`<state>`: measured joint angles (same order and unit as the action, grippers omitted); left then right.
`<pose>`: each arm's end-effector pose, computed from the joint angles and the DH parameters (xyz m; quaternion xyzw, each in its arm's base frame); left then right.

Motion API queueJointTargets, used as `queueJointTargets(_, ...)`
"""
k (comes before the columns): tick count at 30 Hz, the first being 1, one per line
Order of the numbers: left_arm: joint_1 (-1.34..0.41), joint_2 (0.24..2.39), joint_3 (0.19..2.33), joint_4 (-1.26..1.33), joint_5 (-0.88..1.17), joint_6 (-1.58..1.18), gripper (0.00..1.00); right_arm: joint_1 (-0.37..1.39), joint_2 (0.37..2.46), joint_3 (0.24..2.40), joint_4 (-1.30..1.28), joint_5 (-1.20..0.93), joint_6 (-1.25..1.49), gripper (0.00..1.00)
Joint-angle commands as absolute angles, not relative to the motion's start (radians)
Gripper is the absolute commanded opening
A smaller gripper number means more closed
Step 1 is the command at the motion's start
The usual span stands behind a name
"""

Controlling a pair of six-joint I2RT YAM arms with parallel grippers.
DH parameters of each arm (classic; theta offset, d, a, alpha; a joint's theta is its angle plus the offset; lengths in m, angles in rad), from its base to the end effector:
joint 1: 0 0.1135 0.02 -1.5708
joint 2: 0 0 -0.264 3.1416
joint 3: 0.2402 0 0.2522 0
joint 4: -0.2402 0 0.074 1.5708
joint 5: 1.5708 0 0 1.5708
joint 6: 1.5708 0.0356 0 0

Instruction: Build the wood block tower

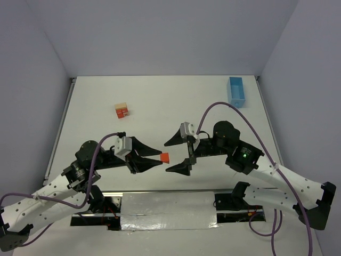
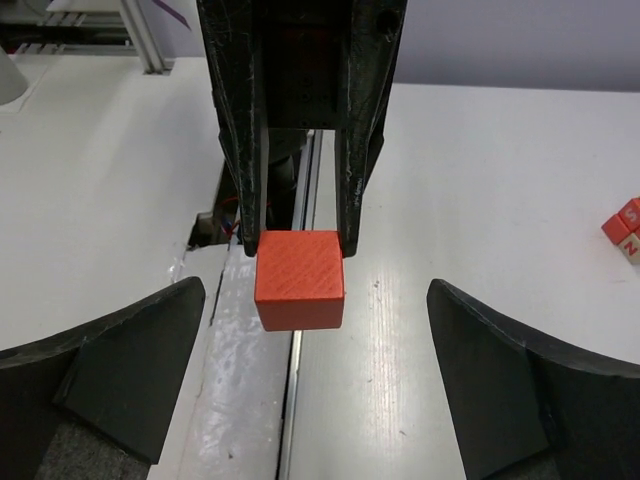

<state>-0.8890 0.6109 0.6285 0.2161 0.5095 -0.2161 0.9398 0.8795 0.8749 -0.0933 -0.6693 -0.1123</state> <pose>0.0809 -0.1273 0.3536 0.3847 0.5009 -0.5315 0.5644 0.0992 0.1732 0.3658 -0.5421 0.4944 0.4779 0.4830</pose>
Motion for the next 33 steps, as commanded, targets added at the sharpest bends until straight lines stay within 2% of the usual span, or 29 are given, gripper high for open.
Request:
queueJointTargets(1,-0.896,0.597,0.641,0.29,0.502,-0.23,0.0,0.934,0.85,0.87,-0.055,-0.632,-0.106,1.0)
queueJointTargets(5,-0.896,0.563,0.629,0.314,0.451,-0.244,0.0,0.891,0.809,0.831,0.003,-0.644,-0.055,1.0)
queueJointTargets(10,-0.896,0.499,0.574,0.446,0.402,-0.337,0.0,0.773,0.752,0.686,0.302,-0.845,0.17,1.0)
queueJointTargets(13,-0.896,0.488,0.546,0.546,0.397,-0.399,0.0,0.765,0.753,0.643,0.394,-0.835,0.195,0.98)
queueJointTargets(17,-0.896,0.494,0.522,0.632,0.416,-0.442,0.0,0.765,0.788,0.635,0.54,-0.87,0.273,0.8)
queueJointTargets(21,-0.896,0.5,0.515,0.661,0.425,-0.462,0.0,0.765,0.784,0.64,0.593,-0.818,0.299,0.78)
queueJointTargets(33,-0.896,0.522,0.495,0.724,0.429,-0.486,0.0,0.805,0.865,0.68,0.75,-0.83,0.387,0.52)
